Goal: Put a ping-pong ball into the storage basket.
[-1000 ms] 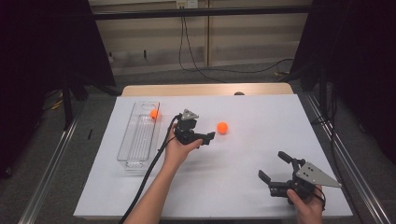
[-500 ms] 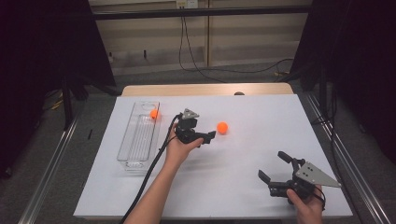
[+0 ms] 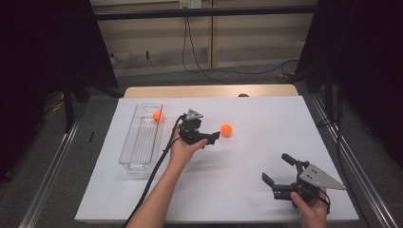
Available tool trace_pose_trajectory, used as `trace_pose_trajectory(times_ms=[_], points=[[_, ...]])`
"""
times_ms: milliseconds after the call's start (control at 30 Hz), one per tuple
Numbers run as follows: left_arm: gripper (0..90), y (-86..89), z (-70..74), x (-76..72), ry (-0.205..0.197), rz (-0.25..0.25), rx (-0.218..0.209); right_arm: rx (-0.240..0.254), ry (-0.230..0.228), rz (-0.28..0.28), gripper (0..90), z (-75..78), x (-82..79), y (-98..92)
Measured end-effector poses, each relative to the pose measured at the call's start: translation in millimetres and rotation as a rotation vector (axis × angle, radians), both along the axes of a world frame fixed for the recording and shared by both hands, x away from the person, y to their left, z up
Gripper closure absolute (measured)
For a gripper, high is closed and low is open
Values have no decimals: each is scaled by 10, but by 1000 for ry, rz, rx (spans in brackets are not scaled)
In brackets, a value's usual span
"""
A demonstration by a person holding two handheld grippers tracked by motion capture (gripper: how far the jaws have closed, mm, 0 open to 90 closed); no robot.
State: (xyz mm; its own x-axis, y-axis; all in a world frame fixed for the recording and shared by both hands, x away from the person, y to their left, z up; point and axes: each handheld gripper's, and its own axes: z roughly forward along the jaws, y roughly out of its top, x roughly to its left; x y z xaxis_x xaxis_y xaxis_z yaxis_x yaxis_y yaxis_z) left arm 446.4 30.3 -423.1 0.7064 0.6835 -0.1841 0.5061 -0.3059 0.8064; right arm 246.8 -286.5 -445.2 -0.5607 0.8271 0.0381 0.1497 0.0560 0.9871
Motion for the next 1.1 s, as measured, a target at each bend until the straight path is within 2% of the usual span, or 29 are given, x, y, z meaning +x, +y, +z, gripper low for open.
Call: trace_pose_trajectory(times_ms=[67,200,400,500,633,1100], points=[[95,-24,-15,-4,2,0,-11,-2,0,1,23,0,-2,0],[95,-76,-32,-22,0,-17,0,-3,-3,5,23,3,-10,2],[95,-132,-50,-13,2,-20,-7,5,1,1,23,3,-11,-6],[95,-141,-52,-14,4,-27,5,-2,-3,4,23,1,-12,-2],[95,-154,-42,-24,1,-27,-8,-3,-3,5,23,2,-15,-1],[95,-194,-63,-17,-5,-34,4,-5,-5,7,22,1,-10,-1]])
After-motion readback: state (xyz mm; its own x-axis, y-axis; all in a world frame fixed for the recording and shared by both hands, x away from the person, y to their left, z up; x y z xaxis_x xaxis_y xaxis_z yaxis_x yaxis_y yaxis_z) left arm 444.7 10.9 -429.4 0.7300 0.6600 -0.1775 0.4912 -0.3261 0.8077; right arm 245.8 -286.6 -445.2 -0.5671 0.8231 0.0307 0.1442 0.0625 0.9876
